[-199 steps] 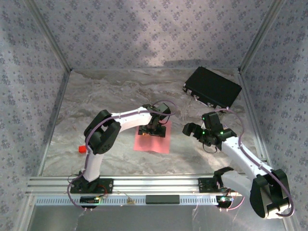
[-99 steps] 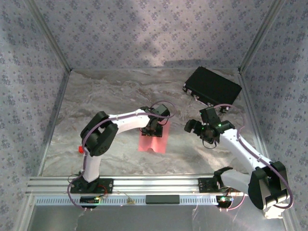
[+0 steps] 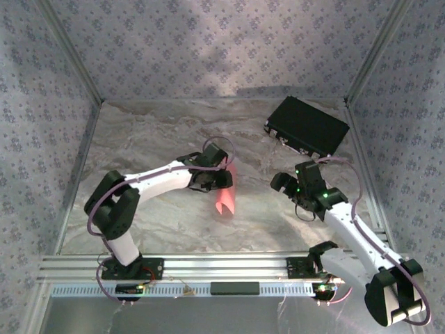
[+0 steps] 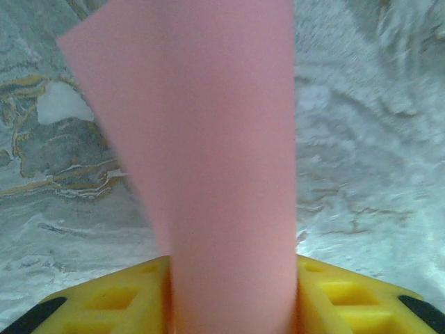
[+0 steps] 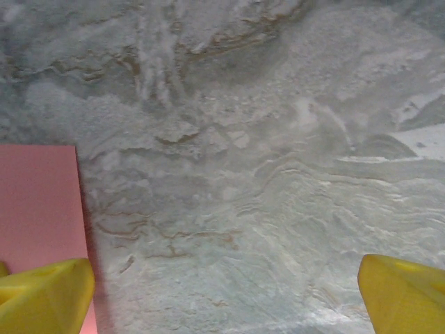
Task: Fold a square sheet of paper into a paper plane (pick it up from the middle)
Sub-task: First fold the square sheet of paper in half at the center of the table.
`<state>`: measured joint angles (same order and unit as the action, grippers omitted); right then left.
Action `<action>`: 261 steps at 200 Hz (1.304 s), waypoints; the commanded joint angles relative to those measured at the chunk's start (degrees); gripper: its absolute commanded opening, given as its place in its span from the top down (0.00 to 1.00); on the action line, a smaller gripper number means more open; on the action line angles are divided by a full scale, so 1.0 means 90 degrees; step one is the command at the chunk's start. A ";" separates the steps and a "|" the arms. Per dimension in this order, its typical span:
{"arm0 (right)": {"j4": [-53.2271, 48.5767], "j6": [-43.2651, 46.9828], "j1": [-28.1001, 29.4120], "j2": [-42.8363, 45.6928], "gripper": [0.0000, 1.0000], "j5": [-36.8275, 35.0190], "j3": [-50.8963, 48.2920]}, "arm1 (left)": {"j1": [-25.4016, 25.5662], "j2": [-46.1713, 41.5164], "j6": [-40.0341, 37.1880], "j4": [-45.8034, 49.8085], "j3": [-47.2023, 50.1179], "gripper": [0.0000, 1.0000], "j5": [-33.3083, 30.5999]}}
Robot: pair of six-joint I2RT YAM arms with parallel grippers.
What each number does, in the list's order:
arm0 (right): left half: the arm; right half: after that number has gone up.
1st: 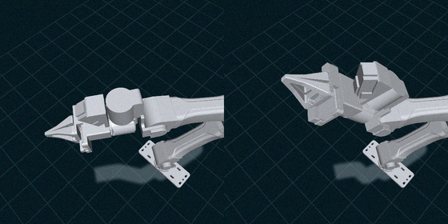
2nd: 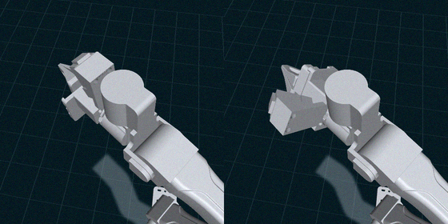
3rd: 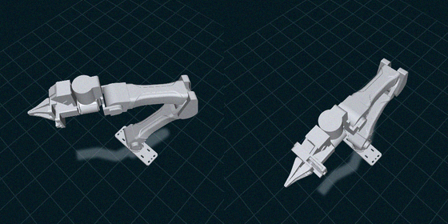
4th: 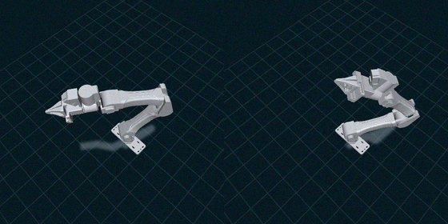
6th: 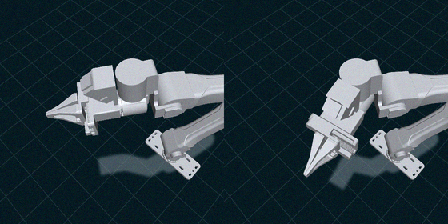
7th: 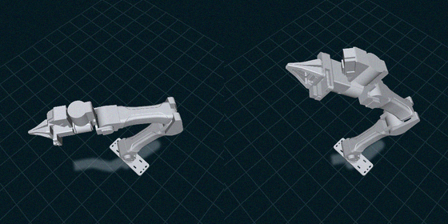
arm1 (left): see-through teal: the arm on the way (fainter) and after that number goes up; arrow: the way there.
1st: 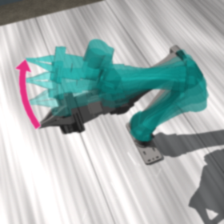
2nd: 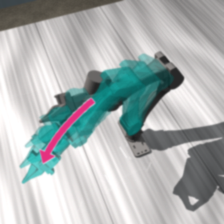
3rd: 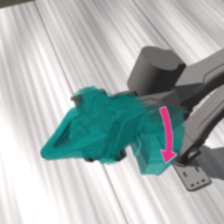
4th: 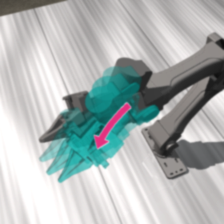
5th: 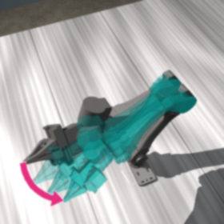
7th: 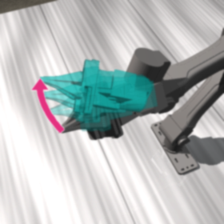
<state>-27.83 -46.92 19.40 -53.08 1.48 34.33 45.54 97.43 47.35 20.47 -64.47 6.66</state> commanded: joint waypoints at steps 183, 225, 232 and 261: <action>0.1081 0.0196 -0.0329 0.0957 0.01 0.1174 -0.0689 | -0.0275 0.0290 0.2739 -0.5998 0.2178 0.59 0.2269; 0.1291 0.0199 -0.0327 0.0883 0.01 0.1367 -0.0738 | -0.0223 0.0477 0.2771 -0.6057 0.2217 0.58 0.2257; 0.1279 0.0202 -0.0328 0.0853 0.01 0.1374 -0.0738 | -0.0228 0.0493 0.2778 -0.6093 0.2221 0.58 0.2259; 0.1321 0.0261 -0.0319 0.0706 0.01 0.1644 -0.0691 | -0.0226 0.0549 0.2778 -0.6147 0.2259 0.59 0.2249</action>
<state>-16.84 -45.95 16.73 -45.80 13.39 28.25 43.18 101.67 72.14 -32.21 -44.60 26.20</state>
